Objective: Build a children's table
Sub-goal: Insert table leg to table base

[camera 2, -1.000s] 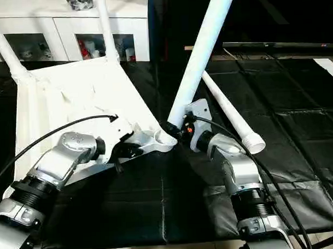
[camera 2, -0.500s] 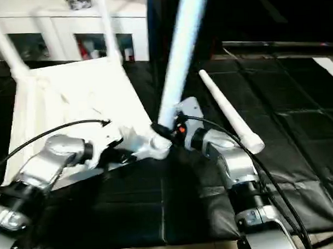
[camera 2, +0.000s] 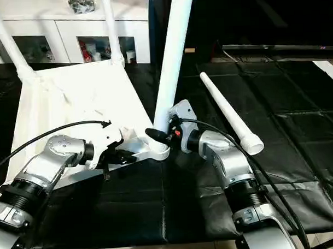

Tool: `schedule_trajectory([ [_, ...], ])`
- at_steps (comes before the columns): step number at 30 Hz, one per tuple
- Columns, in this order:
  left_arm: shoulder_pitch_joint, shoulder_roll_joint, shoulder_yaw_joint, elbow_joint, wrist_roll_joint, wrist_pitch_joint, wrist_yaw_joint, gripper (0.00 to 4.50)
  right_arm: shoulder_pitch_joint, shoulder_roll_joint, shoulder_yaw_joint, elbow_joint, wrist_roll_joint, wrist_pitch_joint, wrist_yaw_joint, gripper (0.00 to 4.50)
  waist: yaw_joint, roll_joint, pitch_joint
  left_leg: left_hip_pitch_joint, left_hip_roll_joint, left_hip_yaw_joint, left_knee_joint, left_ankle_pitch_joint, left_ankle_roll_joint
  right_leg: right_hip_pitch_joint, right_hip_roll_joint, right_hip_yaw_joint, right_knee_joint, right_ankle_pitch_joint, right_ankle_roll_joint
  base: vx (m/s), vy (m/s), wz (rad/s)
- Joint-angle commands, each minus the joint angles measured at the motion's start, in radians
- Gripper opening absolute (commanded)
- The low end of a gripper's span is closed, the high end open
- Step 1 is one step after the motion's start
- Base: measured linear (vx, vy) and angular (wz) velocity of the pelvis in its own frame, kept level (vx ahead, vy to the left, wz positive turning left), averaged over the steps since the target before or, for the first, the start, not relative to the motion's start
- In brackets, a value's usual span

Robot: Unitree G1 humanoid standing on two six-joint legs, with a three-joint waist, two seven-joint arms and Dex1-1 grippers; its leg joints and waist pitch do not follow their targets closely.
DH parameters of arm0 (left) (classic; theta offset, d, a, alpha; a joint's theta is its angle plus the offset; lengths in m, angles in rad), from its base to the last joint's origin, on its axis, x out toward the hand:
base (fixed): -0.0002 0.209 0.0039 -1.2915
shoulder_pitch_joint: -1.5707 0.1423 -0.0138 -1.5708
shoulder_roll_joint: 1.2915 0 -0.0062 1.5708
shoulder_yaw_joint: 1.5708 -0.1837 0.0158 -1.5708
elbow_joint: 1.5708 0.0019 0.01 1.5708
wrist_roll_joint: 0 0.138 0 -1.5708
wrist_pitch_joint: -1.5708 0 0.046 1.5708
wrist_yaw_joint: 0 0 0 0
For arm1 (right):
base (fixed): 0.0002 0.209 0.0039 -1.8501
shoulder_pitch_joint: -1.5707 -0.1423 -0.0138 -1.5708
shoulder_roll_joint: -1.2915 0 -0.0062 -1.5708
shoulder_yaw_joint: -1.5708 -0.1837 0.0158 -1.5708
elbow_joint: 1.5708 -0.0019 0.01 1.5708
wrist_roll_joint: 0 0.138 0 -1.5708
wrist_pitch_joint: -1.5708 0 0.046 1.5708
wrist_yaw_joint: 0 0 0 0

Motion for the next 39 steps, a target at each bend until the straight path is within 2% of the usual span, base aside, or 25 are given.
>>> schedule_trajectory([
  [1,-0.015,-0.011,0.016,0.003,-0.013,-0.033,-0.016,0.00,0.011,-0.013,0.025,0.026,-0.033,0.028,0.005,1.91,-0.003,-0.005,-0.067,0.015,0.050,-0.018,-0.073,-0.215,0.001,0.047,-0.094,0.071,-0.082,-0.303,-0.132,0.000,0.000,0.00],
  [9,-0.017,0.000,0.007,-0.006,-0.014,-0.050,-0.063,0.00,-0.029,-0.023,0.042,0.132,-0.072,0.024,0.000,1.91,-0.001,-0.002,-0.066,0.016,0.050,-0.018,-0.074,-0.233,-0.007,0.047,-0.094,0.071,-0.085,-0.319,-0.134,0.000,0.000,0.00],
  [14,-0.019,0.002,0.008,0.000,-0.009,-0.050,-0.057,0.00,-0.030,-0.031,0.042,0.126,-0.069,0.033,0.011,1.91,0.000,-0.004,-0.065,0.017,0.051,-0.019,-0.075,-0.244,-0.008,0.046,-0.095,0.071,-0.085,-0.334,-0.130,0.000,0.000,0.00],
  [15,-0.023,0.003,0.012,0.006,-0.005,-0.045,-0.047,0.00,-0.020,-0.050,0.054,0.098,-0.064,0.057,0.049,1.91,0.000,-0.005,-0.065,0.017,0.051,-0.019,-0.075,-0.240,-0.006,0.047,-0.095,0.071,-0.085,-0.335,-0.128,0.000,0.000,0.00],
  [20,-0.025,0.003,0.015,0.011,-0.002,-0.048,-0.044,0.00,-0.015,-0.057,0.064,0.089,-0.061,0.066,0.076,1.91,0.004,-0.006,-0.067,0.016,0.051,-0.018,-0.074,-0.222,0.000,0.046,-0.094,0.071,-0.081,-0.305,-0.137,0.000,0.000,0.00],
  [24,-0.023,0.001,0.015,0.005,-0.004,-0.056,-0.059,0.00,-0.047,-0.025,0.034,0.153,-0.039,0.057,0.062,1.91,0.003,-0.005,-0.067,0.016,0.051,-0.018,-0.074,-0.225,-0.002,0.047,-0.095,0.071,-0.082,-0.304,-0.142,0.000,0.000,0.00],
  [27,-0.023,0.002,0.014,0.002,0.000,-0.057,-0.065,0.00,-0.067,-0.010,0.004,0.199,-0.017,0.061,0.056,1.91,0.001,-0.004,-0.066,0.017,0.051,-0.019,-0.074,-0.243,-0.004,0.047,-0.097,0.070,-0.087,-0.341,-0.139,0.000,0.000,0.00],
  [28,-0.024,0.003,0.014,0.003,0.002,-0.058,-0.064,0.00,-0.067,-0.010,-0.003,0.208,-0.012,0.063,0.055,1.91,0.002,-0.001,-0.066,0.017,0.052,-0.020,-0.075,-0.244,-0.006,0.047,-0.097,0.070,-0.086,-0.342,-0.138,0.000,0.000,0.00],
  [33,-0.031,0.001,0.019,0.014,0.008,-0.058,-0.053,0.00,-0.031,-0.019,-0.013,0.204,-0.003,0.064,0.060,1.91,0.003,-0.001,-0.067,0.017,0.053,-0.019,-0.075,-0.241,-0.008,0.047,-0.095,0.071,-0.084,-0.313,-0.142,0.000,0.000,0.00],
  [38,-0.036,-0.002,0.024,0.025,0.016,-0.060,-0.038,0.00,0.004,-0.012,-0.042,0.201,0.006,0.038,0.046,1.91,0.005,0.001,-0.067,0.019,0.052,-0.019,-0.076,-0.252,-0.010,0.045,-0.096,0.070,-0.086,-0.325,-0.142,0.000,0.000,0.00],
  [39,-0.036,-0.002,0.025,0.026,0.016,-0.061,-0.036,0.00,0.009,-0.011,-0.046,0.199,0.007,0.033,0.043,1.91,0.006,0.005,-0.067,0.020,0.053,-0.019,-0.076,-0.261,-0.012,0.044,-0.096,0.071,-0.088,-0.328,-0.141,0.000,0.000,0.00],
])
